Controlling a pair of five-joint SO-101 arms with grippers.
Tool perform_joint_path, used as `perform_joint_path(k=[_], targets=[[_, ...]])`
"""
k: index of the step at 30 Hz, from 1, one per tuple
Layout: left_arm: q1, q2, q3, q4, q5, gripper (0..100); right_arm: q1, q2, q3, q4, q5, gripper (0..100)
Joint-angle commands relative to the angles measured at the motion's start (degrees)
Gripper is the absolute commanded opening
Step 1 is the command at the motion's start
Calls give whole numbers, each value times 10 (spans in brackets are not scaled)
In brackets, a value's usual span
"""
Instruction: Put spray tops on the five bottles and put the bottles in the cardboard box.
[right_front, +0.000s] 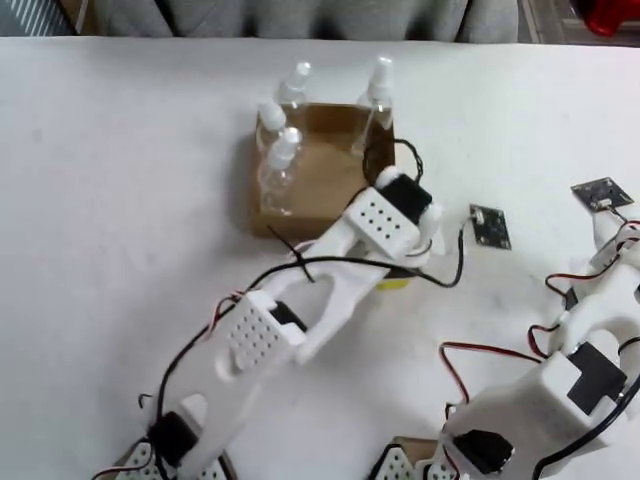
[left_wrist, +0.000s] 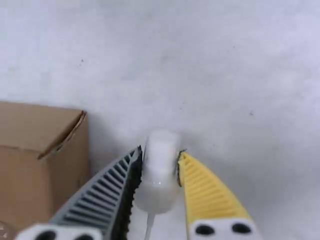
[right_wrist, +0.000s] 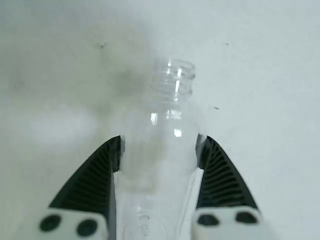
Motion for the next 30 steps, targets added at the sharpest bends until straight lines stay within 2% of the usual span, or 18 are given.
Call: perform_joint_path(k=[1, 8, 13, 21, 24, 30], targets=[[-11, -95, 55, 8, 14, 20, 8, -8, -26, 17, 5, 16], [-11, -274, 270, 4, 9, 20, 8, -14, -26, 19, 2, 16], [-18, -394, 390, -14, 11, 20, 6, -24, -30, 58, 2, 16], [-68, -622, 572, -83, 12, 21, 3, -126, -25, 175, 0, 17], [-89, -691, 627, -111, 16, 22, 3, -169, -25, 205, -29, 17], [-148, -816, 702, -178, 136, 22, -25, -236, -16, 264, -81, 17]])
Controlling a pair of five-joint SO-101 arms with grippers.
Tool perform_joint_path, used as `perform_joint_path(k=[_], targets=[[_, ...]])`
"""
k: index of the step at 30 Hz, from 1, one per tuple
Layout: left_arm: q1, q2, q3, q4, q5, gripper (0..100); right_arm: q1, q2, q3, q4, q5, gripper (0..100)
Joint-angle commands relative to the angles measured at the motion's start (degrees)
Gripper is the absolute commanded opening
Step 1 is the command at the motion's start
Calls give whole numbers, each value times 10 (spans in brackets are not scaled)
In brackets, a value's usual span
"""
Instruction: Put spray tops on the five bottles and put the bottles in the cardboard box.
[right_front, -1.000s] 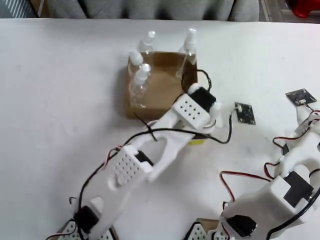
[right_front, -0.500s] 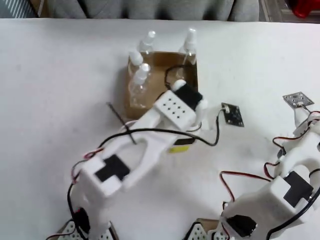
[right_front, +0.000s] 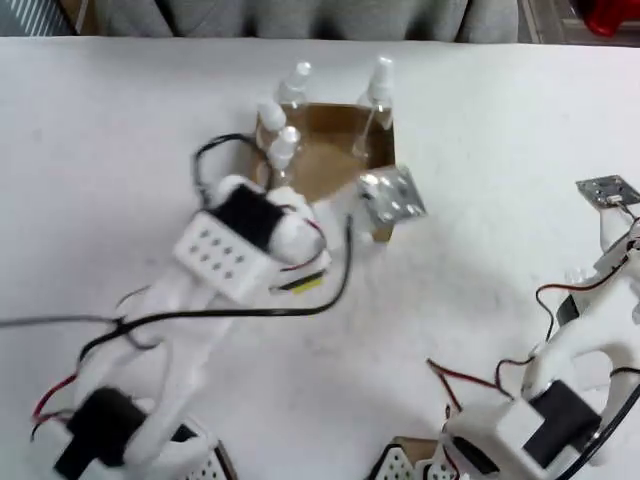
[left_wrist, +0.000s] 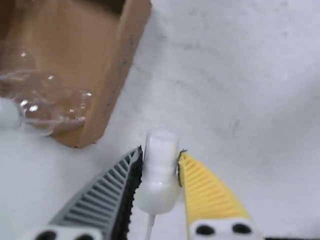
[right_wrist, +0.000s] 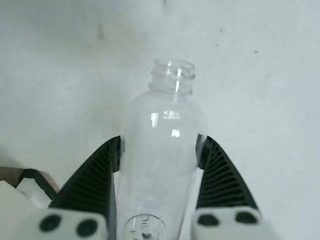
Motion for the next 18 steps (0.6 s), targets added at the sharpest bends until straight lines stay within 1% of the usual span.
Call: perform_joint_path(k=[1, 4, 9, 14, 18], targets=[[-41, -101, 21, -48, 74, 22, -26, -62, -9, 29, -37, 17], [-66, -169, 58, -77, 113, 22, -52, -121, 33, 34, -65, 17], [-109, -295, 130, -130, 190, 22, -109, -261, 128, 32, -111, 17], [-178, -404, 192, -222, 286, 22, -182, -385, 187, 16, -209, 18], [-233, -458, 222, -292, 362, 22, -264, -456, 214, -22, -301, 18]])
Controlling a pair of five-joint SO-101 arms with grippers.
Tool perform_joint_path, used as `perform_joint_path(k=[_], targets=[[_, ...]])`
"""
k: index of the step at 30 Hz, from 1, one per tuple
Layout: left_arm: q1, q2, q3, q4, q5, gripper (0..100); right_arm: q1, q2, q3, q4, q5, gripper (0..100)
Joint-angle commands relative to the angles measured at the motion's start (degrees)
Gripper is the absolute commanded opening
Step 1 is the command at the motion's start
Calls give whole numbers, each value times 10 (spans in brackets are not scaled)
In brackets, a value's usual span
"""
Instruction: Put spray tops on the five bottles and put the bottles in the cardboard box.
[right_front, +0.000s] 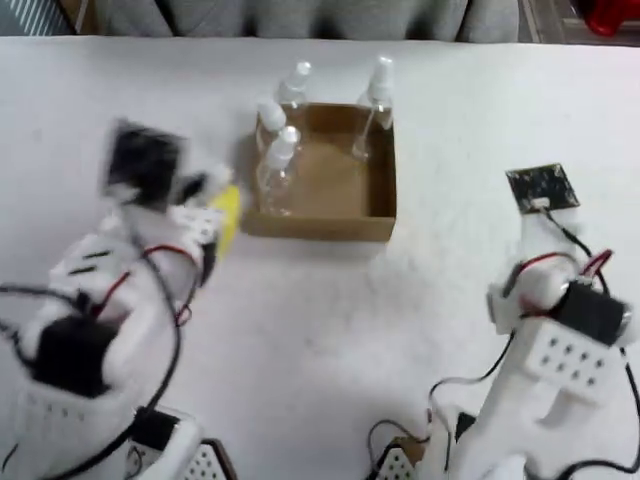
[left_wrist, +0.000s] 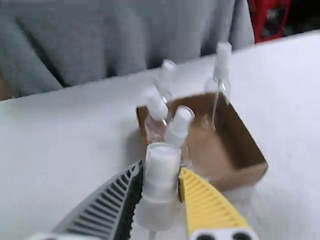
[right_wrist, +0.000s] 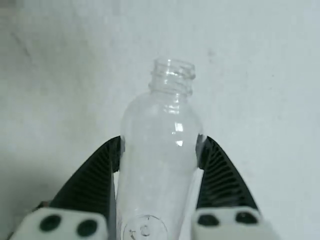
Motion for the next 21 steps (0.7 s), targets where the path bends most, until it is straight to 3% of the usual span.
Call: perform_joint_path(k=[1, 6, 12, 16, 21], targets=[[-51, -51, 9, -79, 73, 22, -80, -65, 11, -52, -76, 18], [-131, -61, 20, -178, 159, 22, -237, -97, 66, -201, -150, 18], [-216, -61, 20, -298, 220, 22, -338, -102, 130, -368, -289, 19], [-229, -60, 15, -358, 221, 22, -414, -118, 185, -453, -352, 16], [-223, -59, 10, -423, 235, 22, -522, -188, 304, -592, -357, 16]])
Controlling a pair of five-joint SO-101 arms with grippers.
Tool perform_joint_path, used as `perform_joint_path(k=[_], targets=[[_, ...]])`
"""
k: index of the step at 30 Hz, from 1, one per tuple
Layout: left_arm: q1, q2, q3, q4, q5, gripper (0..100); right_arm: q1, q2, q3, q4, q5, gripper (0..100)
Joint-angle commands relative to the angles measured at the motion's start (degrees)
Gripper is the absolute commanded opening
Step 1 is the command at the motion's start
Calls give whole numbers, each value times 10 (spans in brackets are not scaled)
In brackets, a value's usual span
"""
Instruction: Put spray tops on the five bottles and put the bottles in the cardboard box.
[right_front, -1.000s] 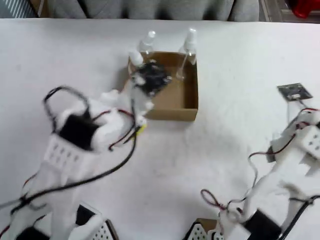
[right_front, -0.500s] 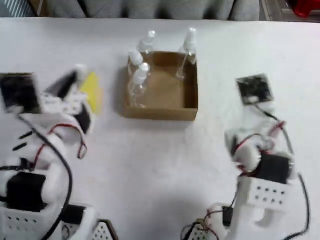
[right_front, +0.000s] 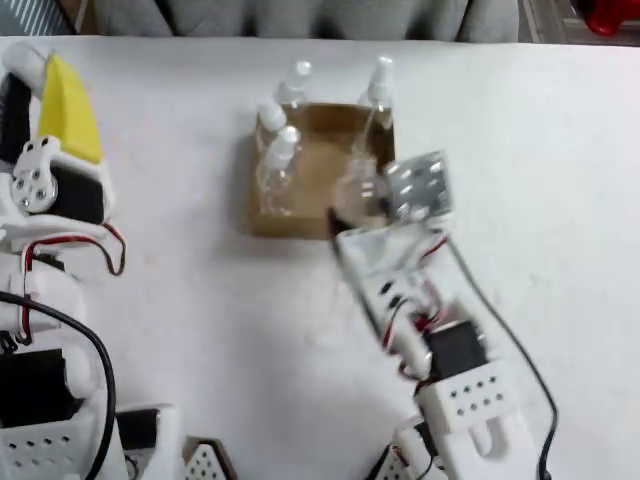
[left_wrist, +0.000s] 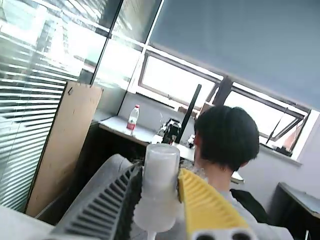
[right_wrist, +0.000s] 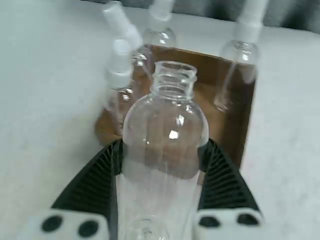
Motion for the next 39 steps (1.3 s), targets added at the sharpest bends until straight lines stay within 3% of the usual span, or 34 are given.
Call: perform_joint_path(k=[1, 4, 8, 15, 21, 24, 29, 35, 39], targets=[[4, -9, -20, -47, 30, 22, -71, -58, 68, -119, -6, 15], [35, 11, -51, -49, 51, 22, -99, -90, 122, -182, 23, 15], [78, 71, -109, -52, 35, 22, -120, -95, 147, -188, 53, 15], [198, 109, -141, -46, -113, 22, -191, -99, 196, -202, 57, 15], [298, 35, -142, 101, -150, 22, -218, -99, 259, -266, 58, 15], [306, -3, -140, 150, -149, 22, -219, -99, 277, -283, 56, 15], [297, -46, -80, 153, -99, 22, -220, -99, 306, -331, 54, 15], [247, -92, 47, 14, -72, 23, -219, -100, 317, -342, 53, 15], [238, -122, 122, -4, -72, 23, -219, -120, 333, -342, 53, 15]])
